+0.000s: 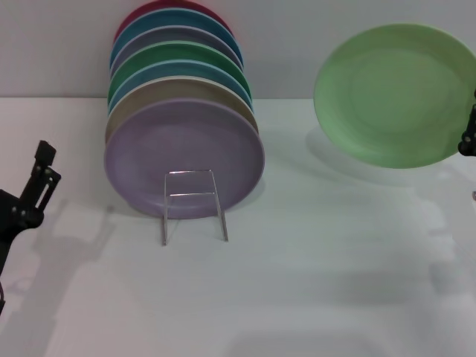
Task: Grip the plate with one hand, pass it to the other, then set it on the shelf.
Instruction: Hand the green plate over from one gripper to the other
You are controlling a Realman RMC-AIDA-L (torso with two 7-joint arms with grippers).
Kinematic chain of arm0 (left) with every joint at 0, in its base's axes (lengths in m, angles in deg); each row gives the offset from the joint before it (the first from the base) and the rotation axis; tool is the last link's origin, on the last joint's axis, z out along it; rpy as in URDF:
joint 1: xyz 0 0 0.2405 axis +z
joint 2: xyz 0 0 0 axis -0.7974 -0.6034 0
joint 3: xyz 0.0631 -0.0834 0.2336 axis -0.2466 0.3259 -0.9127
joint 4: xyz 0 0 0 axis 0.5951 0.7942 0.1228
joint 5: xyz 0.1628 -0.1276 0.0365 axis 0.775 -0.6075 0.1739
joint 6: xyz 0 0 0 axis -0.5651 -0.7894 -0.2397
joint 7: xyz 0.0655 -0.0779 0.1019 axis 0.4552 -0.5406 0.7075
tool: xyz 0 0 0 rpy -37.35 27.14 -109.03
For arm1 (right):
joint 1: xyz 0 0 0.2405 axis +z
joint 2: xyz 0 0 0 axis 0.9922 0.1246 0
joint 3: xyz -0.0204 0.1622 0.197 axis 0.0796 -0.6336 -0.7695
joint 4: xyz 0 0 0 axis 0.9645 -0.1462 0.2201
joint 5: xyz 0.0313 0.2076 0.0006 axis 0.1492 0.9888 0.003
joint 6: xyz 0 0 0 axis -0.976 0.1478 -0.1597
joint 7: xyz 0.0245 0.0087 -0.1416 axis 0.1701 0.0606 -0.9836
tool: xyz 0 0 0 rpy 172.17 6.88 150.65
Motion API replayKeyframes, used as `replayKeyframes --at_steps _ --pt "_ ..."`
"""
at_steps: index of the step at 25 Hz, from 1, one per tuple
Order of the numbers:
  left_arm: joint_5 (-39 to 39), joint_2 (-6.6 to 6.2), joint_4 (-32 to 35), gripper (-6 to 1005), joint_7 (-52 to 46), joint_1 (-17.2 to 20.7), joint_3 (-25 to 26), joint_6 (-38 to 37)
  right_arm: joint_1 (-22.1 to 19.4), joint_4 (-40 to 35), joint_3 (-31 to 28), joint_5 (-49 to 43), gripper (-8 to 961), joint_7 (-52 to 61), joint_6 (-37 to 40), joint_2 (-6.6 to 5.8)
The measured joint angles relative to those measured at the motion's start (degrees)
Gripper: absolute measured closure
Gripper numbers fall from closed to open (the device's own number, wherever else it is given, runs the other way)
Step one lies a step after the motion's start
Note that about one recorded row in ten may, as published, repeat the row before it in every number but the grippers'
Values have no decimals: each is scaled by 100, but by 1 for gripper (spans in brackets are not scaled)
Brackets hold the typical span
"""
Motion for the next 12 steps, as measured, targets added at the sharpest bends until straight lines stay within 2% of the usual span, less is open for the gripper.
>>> replayKeyframes --at_steps 7,12 --pt "-1 4 -10 169 14 187 -460 -245 -37 -216 301 300 932 3 453 2" --pt "1 -4 -26 169 16 216 -990 -457 -138 -313 548 342 933 4 745 9"
